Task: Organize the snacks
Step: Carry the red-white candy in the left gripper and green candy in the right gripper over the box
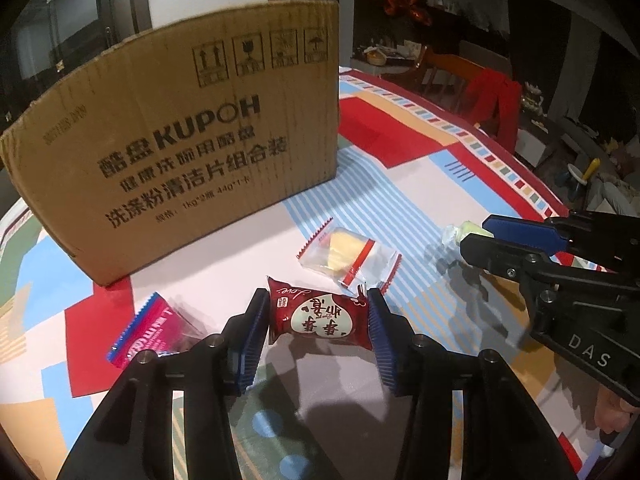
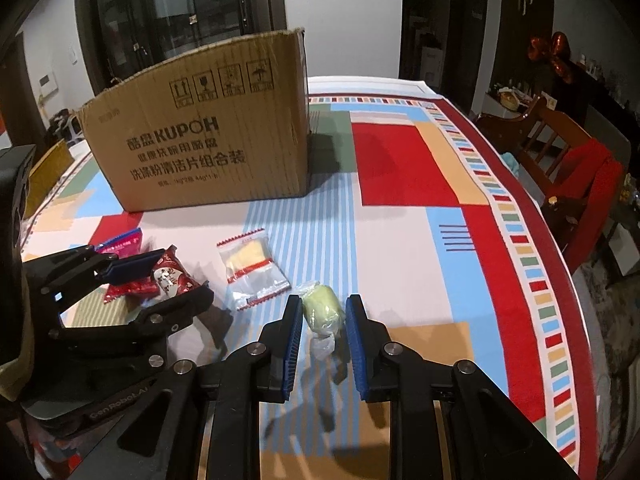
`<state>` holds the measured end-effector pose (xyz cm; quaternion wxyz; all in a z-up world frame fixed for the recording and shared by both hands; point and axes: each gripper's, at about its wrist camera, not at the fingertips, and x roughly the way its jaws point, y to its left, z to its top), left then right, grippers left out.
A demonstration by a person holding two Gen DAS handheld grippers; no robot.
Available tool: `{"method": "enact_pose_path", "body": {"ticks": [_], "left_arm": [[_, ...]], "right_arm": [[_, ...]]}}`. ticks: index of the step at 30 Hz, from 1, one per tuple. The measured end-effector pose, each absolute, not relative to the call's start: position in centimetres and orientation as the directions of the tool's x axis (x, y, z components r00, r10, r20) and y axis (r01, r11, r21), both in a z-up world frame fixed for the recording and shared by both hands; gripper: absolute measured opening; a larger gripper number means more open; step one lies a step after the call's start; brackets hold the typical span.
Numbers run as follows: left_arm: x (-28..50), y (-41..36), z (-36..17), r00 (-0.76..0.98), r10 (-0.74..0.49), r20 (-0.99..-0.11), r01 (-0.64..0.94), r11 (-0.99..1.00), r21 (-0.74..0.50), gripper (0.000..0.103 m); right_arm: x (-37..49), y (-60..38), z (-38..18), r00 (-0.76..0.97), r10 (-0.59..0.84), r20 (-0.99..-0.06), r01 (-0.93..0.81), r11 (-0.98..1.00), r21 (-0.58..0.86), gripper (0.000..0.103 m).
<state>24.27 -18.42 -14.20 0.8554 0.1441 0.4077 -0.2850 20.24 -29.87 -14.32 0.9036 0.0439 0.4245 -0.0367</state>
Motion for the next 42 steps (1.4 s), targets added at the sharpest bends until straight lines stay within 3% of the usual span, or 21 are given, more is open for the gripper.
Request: {"method": "enact_pose_path", "body": {"ticks": [42], "left_arm": [[24.9, -12.7, -4.8, 0.662, -0.336, -0.670, 0.441, 0.897, -0.014, 0.047]], "right_arm": [[21.5, -26.2, -4.8, 0.779, -0.015, -0.627, 0.024, 1.000, 0.006, 0.024]]}}
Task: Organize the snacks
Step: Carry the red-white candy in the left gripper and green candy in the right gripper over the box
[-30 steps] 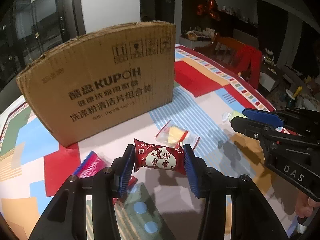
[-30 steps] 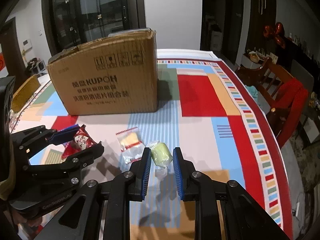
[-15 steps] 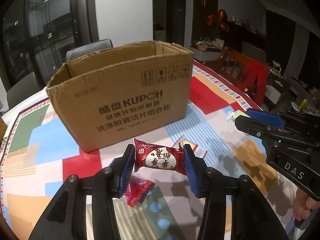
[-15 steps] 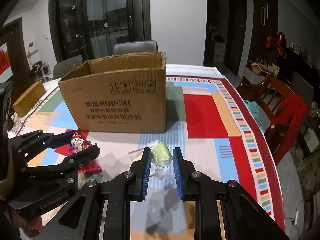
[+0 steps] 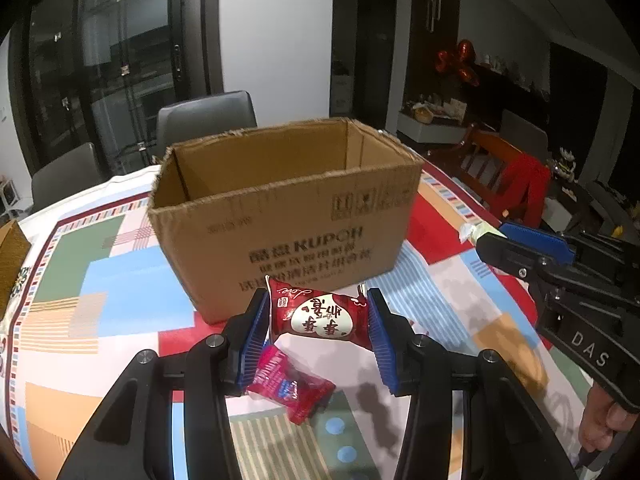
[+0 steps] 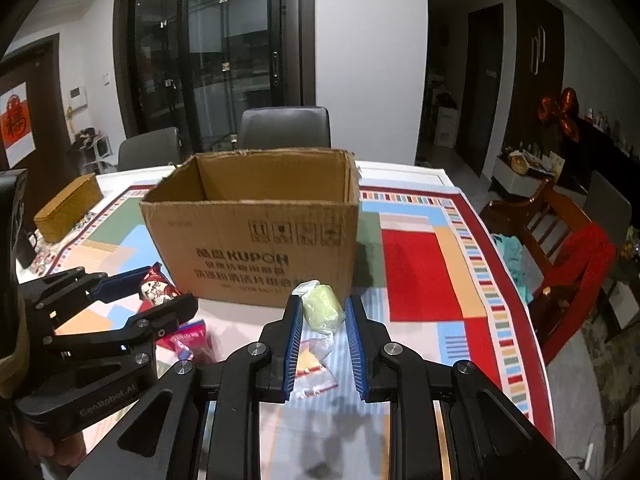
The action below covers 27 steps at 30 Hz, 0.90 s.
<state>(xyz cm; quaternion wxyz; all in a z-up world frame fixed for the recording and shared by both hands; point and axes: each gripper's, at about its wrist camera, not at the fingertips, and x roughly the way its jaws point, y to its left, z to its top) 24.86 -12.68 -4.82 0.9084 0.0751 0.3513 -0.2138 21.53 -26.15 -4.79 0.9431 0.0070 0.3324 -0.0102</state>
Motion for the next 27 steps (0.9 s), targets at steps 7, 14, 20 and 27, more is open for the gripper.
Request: {"method": "enact_pose_path", "body": {"ticks": [7, 14, 20, 27], "left_arm": [[25.4, -11.8, -3.5, 0.686, -0.317, -0.655, 0.410, 0.912, -0.012, 0.047], [25.9, -11.3, -2.0, 0.709, -0.308, -0.634, 0.387, 0.922, -0.016, 0.047], [26.6, -10.9, -0.7, 0.728, -0.304, -0.614, 0.372, 0.928, -0.018, 0.047], [27.6, -10.5, 0.7, 0.745, -0.301, -0.596, 0.362, 0.932, -0.019, 0.047]], "right_arm": [[22.1, -25.4, -3.6, 0.794, -0.009, -0.607, 0.014, 1.000, 0.004, 0.024], [22.5, -24.9, -2.4, 0.812, -0.004, -0.584, 0.009, 1.000, 0.006, 0.024], [23.1, -24.6, -1.2, 0.829, 0.000, -0.559, 0.003, 1.000, 0.004, 0.024], [23.9, -24.5, 0.4, 0.848, 0.004, -0.530, -0.001, 1.000, 0.006, 0.024]]}}
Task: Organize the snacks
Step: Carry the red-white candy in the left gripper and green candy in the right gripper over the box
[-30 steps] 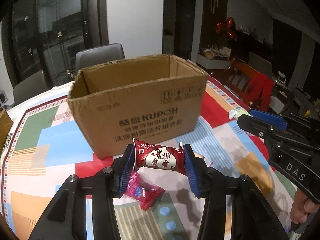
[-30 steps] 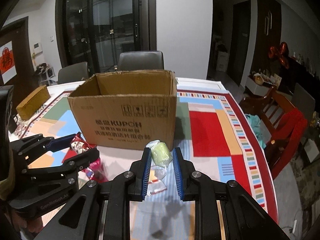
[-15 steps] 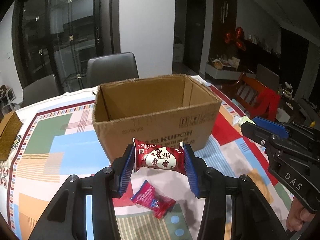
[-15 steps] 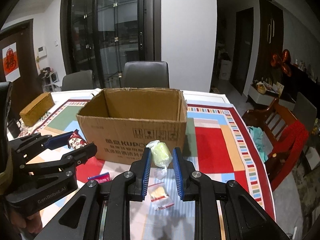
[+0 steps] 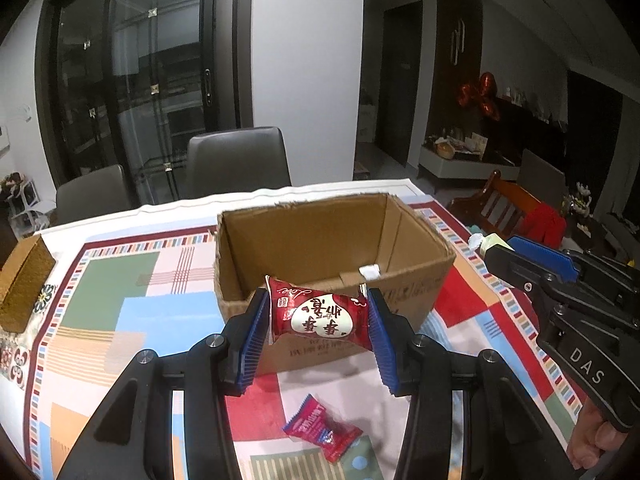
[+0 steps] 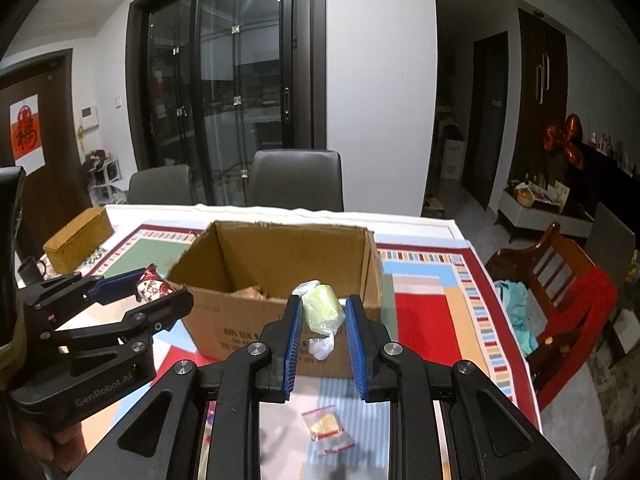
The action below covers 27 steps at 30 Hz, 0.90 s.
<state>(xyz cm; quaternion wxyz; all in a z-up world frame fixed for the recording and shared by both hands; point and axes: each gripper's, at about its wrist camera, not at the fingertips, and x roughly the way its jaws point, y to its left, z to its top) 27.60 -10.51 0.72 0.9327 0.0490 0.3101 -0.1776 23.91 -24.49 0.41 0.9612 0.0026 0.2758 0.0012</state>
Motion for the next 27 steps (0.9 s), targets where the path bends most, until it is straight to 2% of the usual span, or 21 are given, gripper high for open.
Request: {"method": "enact_pose_path", "body": {"ticks": [27], "left_arm": [[33.9, -10.6, 2.6, 0.753, -0.295, -0.588, 0.346, 0.938, -0.028, 0.047]], "right_arm": [[29.3, -24.4, 2.6, 0.856, -0.006, -0.517, 0.000, 1.000, -0.013, 0.024]]}}
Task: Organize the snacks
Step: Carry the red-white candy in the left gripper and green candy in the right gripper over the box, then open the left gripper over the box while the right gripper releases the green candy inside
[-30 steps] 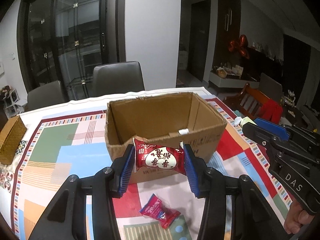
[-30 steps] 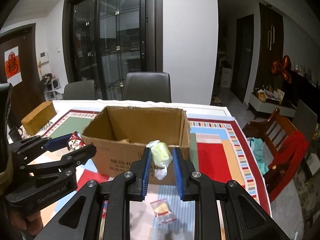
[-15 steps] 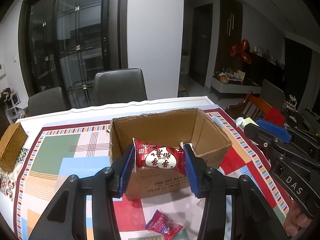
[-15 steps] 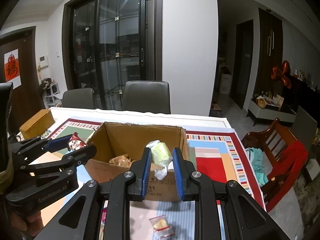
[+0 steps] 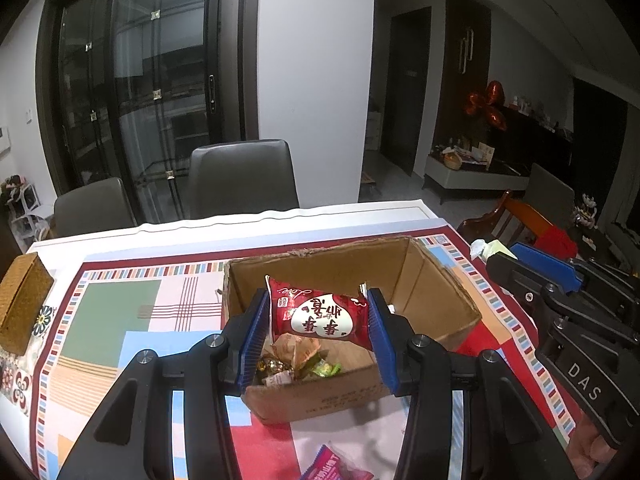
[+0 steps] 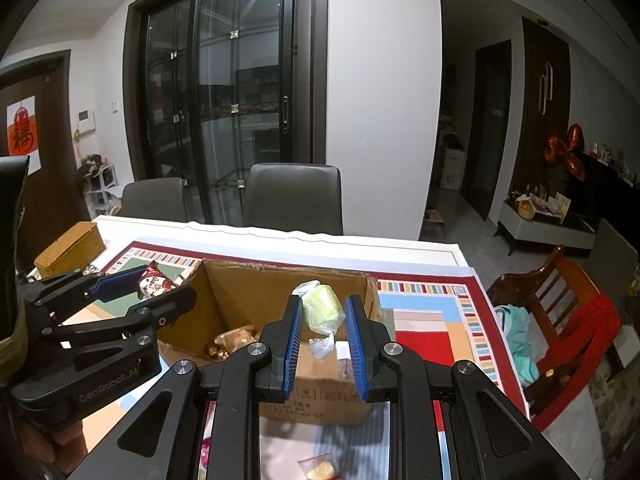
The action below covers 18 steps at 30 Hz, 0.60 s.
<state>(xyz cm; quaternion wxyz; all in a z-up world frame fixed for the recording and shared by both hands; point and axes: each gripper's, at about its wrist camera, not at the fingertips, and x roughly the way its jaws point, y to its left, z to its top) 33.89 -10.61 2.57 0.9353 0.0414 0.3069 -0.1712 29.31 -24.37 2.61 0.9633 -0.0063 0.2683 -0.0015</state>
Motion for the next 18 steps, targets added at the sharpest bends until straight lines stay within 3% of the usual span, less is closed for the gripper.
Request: {"method": "enact_pose_path", "body": {"ticks": [18], "left_arm": [[37.9, -10.5, 0.6, 0.727, -0.304, -0.616, 0.345, 0.937, -0.056, 0.048]], "right_arm": [[34.3, -24.4, 1.1, 0.820, -0.003, -0.572, -0.004, 1.000, -0.011, 0.024]]}}
